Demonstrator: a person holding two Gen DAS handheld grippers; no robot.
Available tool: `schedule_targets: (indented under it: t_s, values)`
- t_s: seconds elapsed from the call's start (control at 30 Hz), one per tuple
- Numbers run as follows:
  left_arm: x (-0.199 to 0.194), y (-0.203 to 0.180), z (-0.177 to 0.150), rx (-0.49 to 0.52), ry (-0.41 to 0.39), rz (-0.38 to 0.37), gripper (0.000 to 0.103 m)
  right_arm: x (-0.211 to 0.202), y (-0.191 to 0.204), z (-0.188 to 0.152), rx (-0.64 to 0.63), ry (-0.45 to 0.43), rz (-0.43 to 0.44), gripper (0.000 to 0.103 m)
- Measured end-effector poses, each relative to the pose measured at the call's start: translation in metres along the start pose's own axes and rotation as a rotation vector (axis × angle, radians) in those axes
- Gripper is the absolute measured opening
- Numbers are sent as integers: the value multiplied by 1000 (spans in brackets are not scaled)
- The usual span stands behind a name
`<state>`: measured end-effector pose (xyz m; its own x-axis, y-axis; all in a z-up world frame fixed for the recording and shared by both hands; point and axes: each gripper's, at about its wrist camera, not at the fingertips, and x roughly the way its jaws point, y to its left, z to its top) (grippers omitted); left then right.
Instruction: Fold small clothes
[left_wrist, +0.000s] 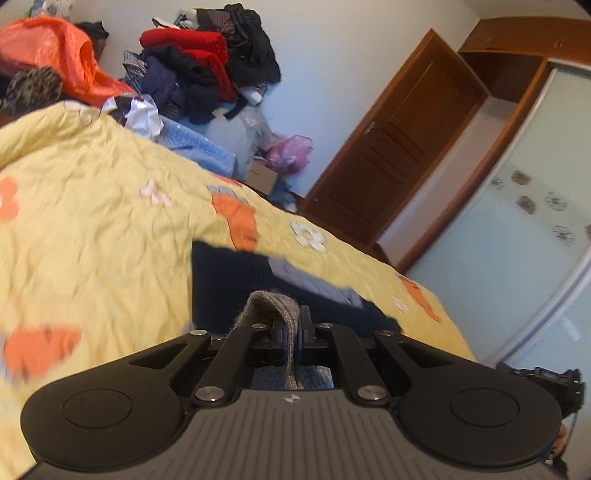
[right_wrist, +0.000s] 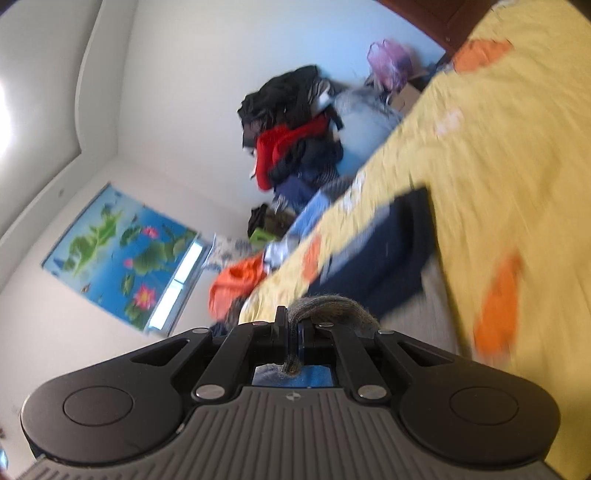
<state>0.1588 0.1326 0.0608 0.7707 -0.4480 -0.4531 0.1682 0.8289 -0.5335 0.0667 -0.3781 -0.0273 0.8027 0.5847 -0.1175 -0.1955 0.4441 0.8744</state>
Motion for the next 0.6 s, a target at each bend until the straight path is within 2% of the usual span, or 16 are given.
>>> schedule_targets:
  t_s: [0.17,0.33,0.43,0.47,0.5,0.53,0.57,0.6]
  values:
    - [88,-7,50,70,4,70,5,73,-32,66,-8,-24,-66,11]
    - [161,15,69,59,9,137,6,139,-80,106,23,-4,-163,11]
    - [201,36,65,4,121,199,11,171,-107,113,55,22,-218,12]
    - [206,40,64,-2,147,200,15,177,-113,112,71,22,-224,19]
    - [205,43,63,-7,151,192,21,181,-117,111,90,19,-234,23]
    - [200,47,64,-27,139,180,44,183,-119,111,105,15,-243,42]
    - [189,52,67,-70,97,160,84,180,-117,110,115,-4,-234,67]
    - [175,57,68,-107,32,152,97,173,-112,107,111,-43,-230,80]
